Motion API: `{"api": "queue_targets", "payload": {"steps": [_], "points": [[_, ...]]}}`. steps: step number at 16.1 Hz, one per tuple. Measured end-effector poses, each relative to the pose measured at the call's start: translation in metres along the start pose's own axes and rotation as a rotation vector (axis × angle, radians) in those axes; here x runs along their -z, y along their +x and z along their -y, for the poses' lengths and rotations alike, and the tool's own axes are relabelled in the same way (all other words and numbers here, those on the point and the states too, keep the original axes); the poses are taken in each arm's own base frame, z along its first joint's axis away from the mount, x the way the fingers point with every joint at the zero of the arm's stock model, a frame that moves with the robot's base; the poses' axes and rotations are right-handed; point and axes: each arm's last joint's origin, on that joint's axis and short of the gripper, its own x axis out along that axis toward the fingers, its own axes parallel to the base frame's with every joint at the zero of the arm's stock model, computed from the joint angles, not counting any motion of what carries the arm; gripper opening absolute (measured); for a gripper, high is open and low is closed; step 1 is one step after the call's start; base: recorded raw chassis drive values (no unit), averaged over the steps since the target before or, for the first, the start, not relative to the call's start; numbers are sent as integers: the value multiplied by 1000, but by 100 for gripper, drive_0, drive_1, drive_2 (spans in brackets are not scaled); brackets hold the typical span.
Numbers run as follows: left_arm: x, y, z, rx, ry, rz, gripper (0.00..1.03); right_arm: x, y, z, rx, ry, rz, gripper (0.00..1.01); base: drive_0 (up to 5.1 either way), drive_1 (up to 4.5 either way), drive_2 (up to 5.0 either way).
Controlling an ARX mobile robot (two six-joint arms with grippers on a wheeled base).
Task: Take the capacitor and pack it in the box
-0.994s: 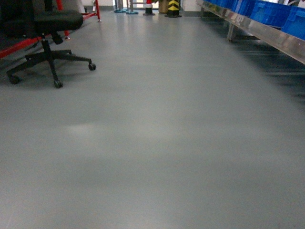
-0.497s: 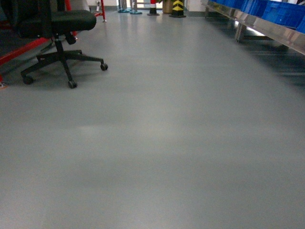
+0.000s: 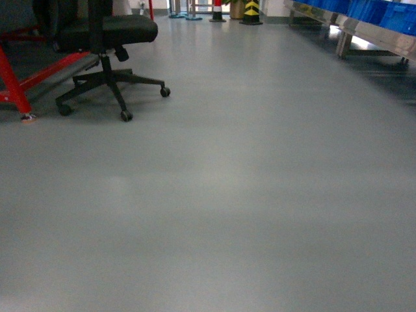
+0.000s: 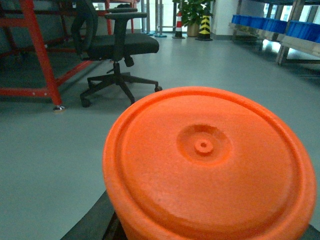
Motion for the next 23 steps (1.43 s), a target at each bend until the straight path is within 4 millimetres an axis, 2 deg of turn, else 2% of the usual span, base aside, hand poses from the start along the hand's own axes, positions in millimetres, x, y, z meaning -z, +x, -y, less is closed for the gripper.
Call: {"api": "queue_targets", "payload": {"steps": [23], "points": [[0,0,0,0,0,-2,44,0,0,0,0,0,-5,98,-498,248,248]]}}
